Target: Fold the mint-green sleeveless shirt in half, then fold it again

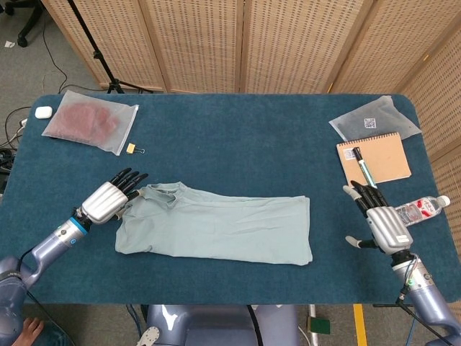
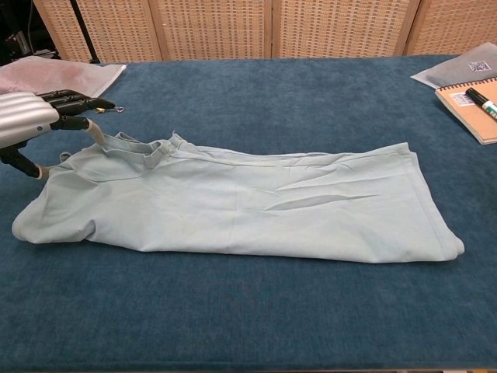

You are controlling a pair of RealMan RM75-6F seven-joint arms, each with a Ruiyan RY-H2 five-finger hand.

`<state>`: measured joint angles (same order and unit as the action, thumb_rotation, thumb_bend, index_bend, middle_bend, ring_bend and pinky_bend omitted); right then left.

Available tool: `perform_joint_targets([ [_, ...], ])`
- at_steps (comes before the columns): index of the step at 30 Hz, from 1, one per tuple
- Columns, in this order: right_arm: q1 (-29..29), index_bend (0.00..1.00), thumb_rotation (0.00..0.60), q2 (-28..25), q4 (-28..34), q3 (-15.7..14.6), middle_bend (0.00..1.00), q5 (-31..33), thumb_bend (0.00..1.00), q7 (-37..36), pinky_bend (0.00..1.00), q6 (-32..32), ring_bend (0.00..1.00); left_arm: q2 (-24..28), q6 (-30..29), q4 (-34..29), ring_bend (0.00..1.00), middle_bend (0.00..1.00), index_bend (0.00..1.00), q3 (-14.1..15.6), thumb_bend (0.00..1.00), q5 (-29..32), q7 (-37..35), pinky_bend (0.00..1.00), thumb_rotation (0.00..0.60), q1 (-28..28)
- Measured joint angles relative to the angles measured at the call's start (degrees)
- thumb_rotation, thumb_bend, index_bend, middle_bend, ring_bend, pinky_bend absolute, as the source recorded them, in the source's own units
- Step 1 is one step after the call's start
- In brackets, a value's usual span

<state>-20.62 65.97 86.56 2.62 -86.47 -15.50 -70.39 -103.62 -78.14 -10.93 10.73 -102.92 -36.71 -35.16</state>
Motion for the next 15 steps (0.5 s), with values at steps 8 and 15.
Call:
perform_joint_targets([
  [8, -0.01, 0.00, 0.600, 0.01, -0.12, 0.05, 0.00, 0.01, 0.00, -0.03, 0.00, 0.34, 0.00, -0.83, -2.28, 1.24, 0.00, 0.00, 0.34, -0.03, 0.33, 0.51, -1.53, 0.00, 0.600, 0.66],
  [15, 0.08, 0.00, 0.600, -0.02, -0.06, 0.05, 0.00, -0.31, 0.00, -0.12, 0.00, 0.21, 0.00, -1.26, -2.93, 1.91, 0.00, 0.00, 0.40, 0.46, 0.35, 0.45, -1.88, 0.00, 0.600, 1.13],
])
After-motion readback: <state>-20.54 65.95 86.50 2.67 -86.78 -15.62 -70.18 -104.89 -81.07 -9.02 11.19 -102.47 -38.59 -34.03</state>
